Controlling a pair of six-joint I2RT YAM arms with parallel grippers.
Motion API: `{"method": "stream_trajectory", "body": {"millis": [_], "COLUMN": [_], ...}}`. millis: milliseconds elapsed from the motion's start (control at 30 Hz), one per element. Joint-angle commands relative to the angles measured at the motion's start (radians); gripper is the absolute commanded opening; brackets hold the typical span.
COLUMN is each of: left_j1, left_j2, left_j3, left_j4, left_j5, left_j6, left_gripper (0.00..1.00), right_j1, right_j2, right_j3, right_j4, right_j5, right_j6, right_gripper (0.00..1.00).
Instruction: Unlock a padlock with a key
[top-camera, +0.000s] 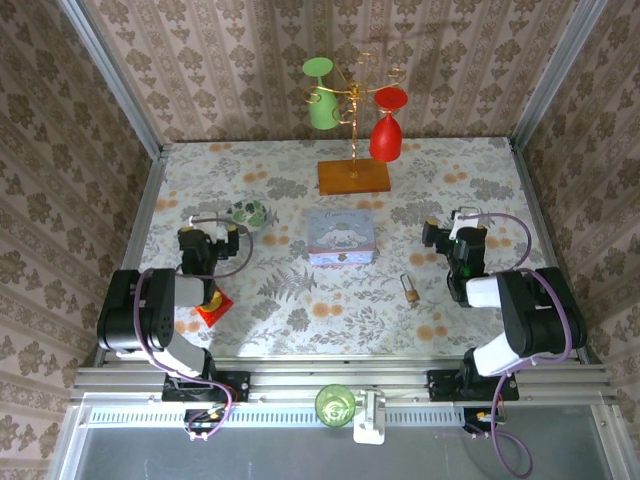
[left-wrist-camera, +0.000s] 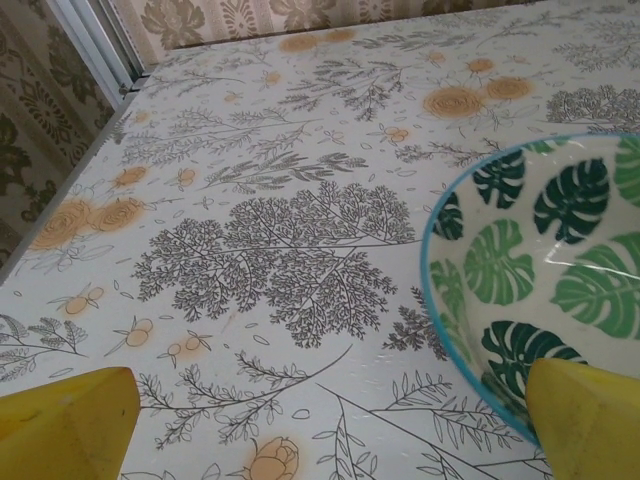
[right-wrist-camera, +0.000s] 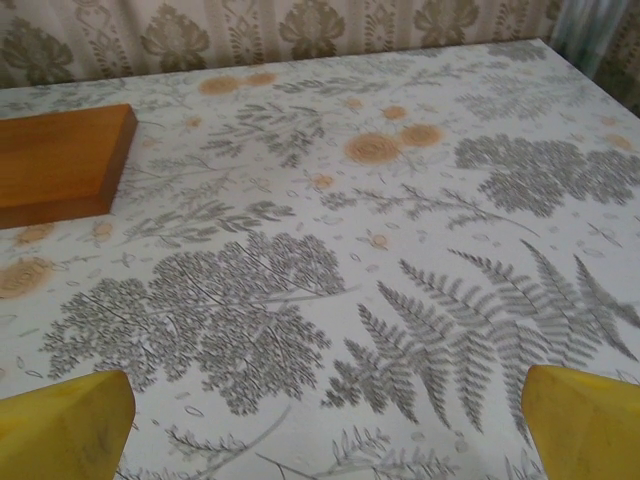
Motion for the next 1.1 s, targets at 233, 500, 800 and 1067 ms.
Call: {"method": "stream_trajectory", "body": {"millis": [233,500,800,1067], "left_j1": [-0.007,-0.006,-0.018,-0.020], "left_j2": [0.012,0.012,0.011,0.012], "left_j3": [0.003,0.004,0.003,0.002], "left_j4": [0.062,0.062,0.064,0.067], "left_j5": [-0.149,-0.150,-0.185,-0.185], "left_j6": [-0.031,-0.030,-0.029,-0.026], "left_gripper": [1.00,1.00,1.00,1.00], "right_j1": [0.000,0.001,0.001,0.001], "right_j2": [0.008,0.009,0.009,0.009], "right_j3": [0.031,0.036,0.036,0.036], "right_j4": [-0.025,-0.031,-0.032,-0.033], "right_j5": [-0.039,-0.039,-0.039,-0.042], "right_j6": [-0.034,-0.036,-0.035,-0.037], "right_gripper": [1.00,1.00,1.00,1.00]}}
